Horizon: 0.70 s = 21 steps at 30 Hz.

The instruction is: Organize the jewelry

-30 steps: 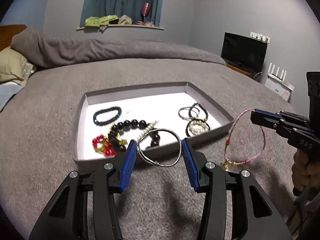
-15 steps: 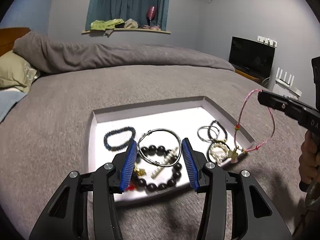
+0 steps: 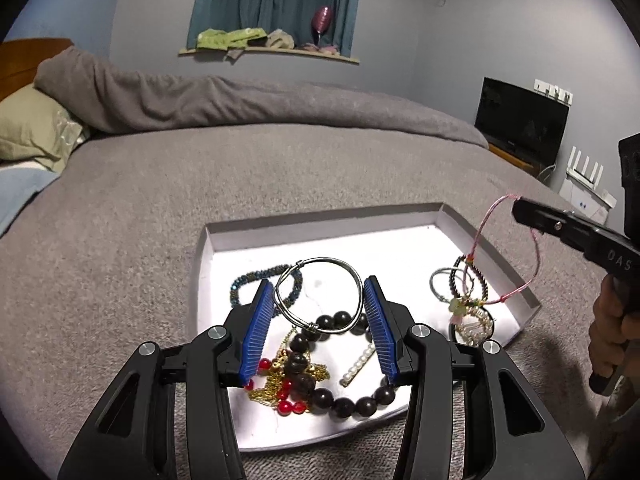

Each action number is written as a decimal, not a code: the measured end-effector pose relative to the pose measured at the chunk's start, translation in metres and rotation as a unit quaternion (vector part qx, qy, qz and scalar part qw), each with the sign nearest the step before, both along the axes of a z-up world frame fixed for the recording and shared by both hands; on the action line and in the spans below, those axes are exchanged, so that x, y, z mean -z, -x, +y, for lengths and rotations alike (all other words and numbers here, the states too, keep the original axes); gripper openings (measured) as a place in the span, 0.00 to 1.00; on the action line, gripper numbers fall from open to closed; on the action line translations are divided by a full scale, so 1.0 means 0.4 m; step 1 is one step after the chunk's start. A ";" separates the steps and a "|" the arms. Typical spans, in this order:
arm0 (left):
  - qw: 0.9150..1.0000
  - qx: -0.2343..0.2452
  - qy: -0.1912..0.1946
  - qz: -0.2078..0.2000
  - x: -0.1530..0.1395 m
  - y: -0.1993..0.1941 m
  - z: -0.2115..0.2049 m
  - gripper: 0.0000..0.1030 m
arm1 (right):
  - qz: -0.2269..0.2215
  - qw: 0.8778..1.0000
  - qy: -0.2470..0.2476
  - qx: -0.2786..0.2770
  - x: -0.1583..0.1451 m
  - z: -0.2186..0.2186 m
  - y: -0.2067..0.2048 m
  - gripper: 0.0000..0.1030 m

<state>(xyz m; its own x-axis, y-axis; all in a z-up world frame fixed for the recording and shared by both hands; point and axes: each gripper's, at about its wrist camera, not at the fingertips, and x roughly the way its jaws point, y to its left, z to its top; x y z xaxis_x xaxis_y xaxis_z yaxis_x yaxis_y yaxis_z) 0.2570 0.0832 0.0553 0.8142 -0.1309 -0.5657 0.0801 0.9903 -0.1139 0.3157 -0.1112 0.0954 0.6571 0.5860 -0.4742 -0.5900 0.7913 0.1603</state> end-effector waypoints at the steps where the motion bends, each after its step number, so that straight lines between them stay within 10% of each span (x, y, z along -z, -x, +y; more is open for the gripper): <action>1: 1.000 0.001 -0.001 0.004 0.005 -0.004 -0.001 0.46 | 0.007 1.000 0.002 0.001 0.010 0.000 -0.007 0.05; 13: 0.999 -0.004 -0.015 0.045 0.052 -0.023 -0.016 0.51 | 0.055 0.996 0.065 0.036 0.119 0.034 -0.049 0.06; 21: 1.000 -0.009 -0.021 0.022 0.037 0.002 -0.014 0.71 | 0.041 0.997 0.055 0.040 0.109 0.022 -0.032 0.48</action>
